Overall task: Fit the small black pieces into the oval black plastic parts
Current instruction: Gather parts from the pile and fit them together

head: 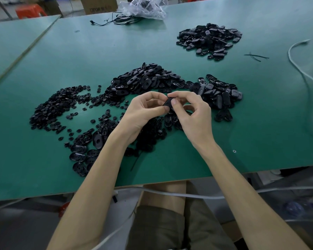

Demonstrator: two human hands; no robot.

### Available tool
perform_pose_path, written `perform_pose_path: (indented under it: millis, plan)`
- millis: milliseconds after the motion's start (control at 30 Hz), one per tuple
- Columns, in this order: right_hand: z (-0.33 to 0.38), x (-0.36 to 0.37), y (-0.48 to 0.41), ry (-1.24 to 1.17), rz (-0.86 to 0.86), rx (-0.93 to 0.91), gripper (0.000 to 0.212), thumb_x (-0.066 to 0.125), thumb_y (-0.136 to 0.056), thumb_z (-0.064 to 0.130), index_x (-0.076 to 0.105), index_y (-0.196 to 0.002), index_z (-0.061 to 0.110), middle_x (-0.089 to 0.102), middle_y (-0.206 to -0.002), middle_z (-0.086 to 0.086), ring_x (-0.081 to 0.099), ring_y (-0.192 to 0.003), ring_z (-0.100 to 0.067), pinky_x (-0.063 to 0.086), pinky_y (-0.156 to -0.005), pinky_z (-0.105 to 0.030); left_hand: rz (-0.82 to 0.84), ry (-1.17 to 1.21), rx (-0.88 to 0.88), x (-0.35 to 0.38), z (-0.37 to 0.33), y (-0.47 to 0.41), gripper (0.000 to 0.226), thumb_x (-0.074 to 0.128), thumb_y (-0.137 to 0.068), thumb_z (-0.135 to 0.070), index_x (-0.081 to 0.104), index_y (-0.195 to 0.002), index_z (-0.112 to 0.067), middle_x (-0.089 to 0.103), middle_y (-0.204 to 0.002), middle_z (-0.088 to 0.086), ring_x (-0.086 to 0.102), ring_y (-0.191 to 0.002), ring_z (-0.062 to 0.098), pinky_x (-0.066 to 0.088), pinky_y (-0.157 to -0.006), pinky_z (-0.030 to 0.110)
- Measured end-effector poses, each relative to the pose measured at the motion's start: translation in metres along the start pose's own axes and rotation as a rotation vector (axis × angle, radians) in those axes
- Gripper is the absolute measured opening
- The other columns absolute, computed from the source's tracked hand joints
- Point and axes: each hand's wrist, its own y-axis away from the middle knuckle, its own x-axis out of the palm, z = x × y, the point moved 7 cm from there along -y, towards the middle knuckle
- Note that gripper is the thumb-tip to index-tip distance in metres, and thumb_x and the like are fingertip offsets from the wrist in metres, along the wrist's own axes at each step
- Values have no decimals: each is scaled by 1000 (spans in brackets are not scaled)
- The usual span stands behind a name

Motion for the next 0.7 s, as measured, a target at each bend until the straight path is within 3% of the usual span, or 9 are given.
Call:
perform_pose_path:
  millis: [267, 400, 600, 700]
  plan:
    - [3, -1, 0, -20, 8, -10, 18, 69, -97, 12, 78, -105, 26, 75, -100, 8, 66, -101, -16, 54, -86, -28, -16, 8, 9, 0, 0, 1, 21, 78, -88, -2, 72, -106, -12, 68, -89, -2, 66, -89, 13, 52, -90, 25]
    - [-1, -1, -1, -45, -3, 30, 14, 69, -98, 14, 75, -106, 23, 75, -98, 11, 70, -96, -14, 57, -87, -36, -47, 38, 27, -3, -1, 1, 24, 80, -88, -8, 74, -111, -10, 74, -93, -1, 68, -90, 12, 52, -89, 22]
    - [-5, 2, -1, -70, 34, 78, 11, 75, -93, 17, 66, -97, 22, 73, -90, 11, 70, -87, -11, 55, -76, -30, -85, 128, 44, -4, -5, 2, 22, 79, -89, -10, 73, -110, -9, 73, -92, 4, 67, -85, 14, 51, -78, 18]
    - [-7, 5, -1, -64, 64, 114, 14, 78, -92, 23, 65, -91, 23, 72, -86, 14, 70, -84, -12, 56, -73, -34, -88, 134, 39, -5, -6, 2, 21, 79, -90, -13, 72, -110, -11, 72, -93, 5, 68, -83, 11, 50, -75, 18]
